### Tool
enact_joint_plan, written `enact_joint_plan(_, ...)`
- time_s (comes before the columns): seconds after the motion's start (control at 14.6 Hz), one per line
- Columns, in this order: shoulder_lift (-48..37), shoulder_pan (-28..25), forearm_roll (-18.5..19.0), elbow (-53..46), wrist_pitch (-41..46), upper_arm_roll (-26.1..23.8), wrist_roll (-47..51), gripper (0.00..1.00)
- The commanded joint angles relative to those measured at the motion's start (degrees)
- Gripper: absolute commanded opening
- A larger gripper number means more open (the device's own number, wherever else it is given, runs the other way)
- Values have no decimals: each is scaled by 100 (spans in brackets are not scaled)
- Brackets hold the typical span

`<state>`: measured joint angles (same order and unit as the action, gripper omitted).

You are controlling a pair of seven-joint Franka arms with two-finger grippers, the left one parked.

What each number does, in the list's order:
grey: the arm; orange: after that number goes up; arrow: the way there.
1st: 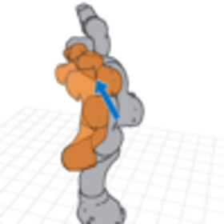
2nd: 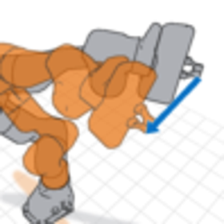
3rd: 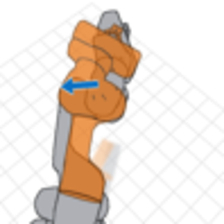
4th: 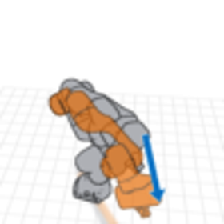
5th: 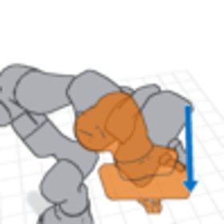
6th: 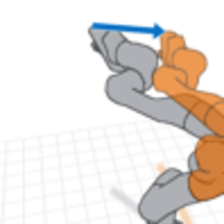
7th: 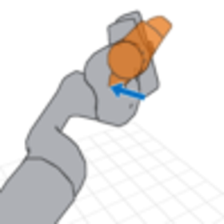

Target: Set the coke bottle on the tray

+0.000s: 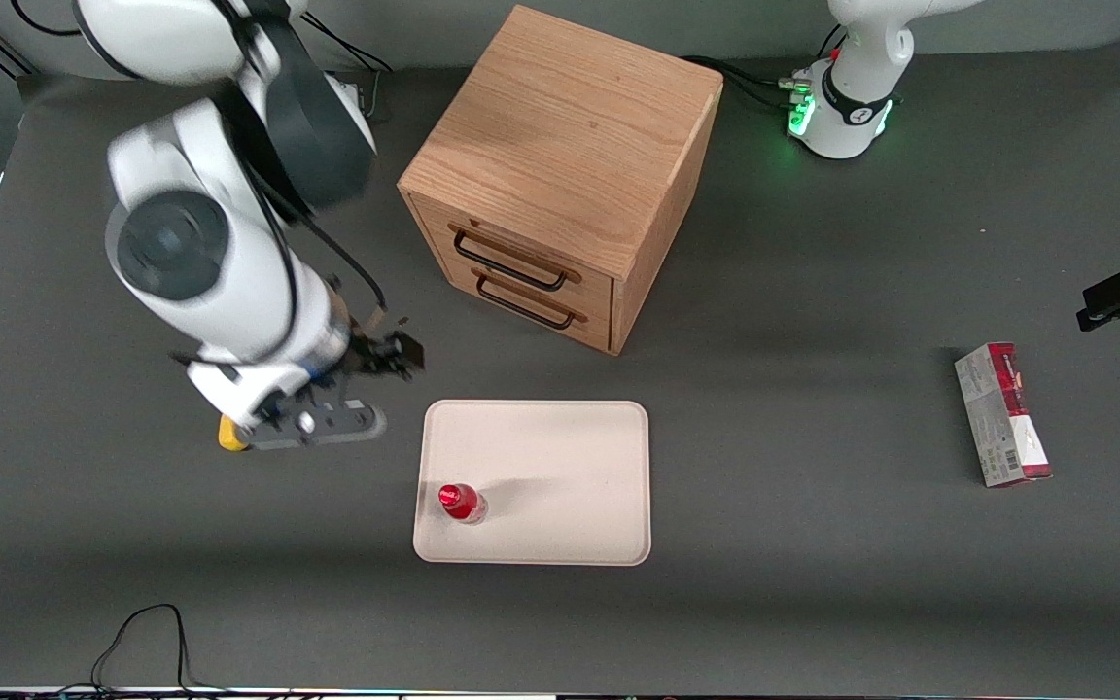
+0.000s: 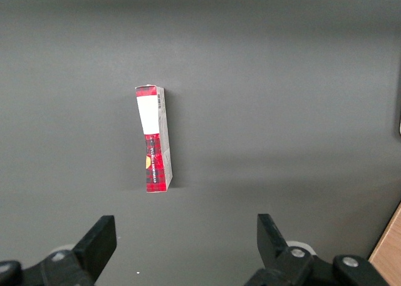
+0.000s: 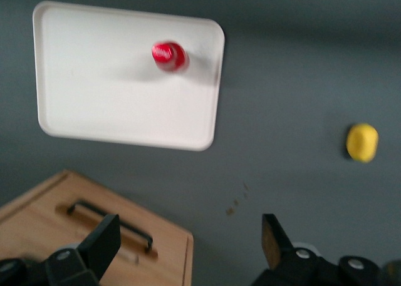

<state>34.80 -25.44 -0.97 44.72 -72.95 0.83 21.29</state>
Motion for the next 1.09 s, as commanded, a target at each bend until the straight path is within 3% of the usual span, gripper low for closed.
enact_joint_plan(0.0,-700,21,61,483,474,135,69,100)
enact_joint_plan(0.41,-3319,1039,-18,4059,-1386,198,-422,100)
enact_joint_plan(0.68,-3559,1786,-18,4334,-1459,198,-1056,100)
enact_joint_plan(1.03,-3559,2113,44,4291,-1388,294,-1487,100)
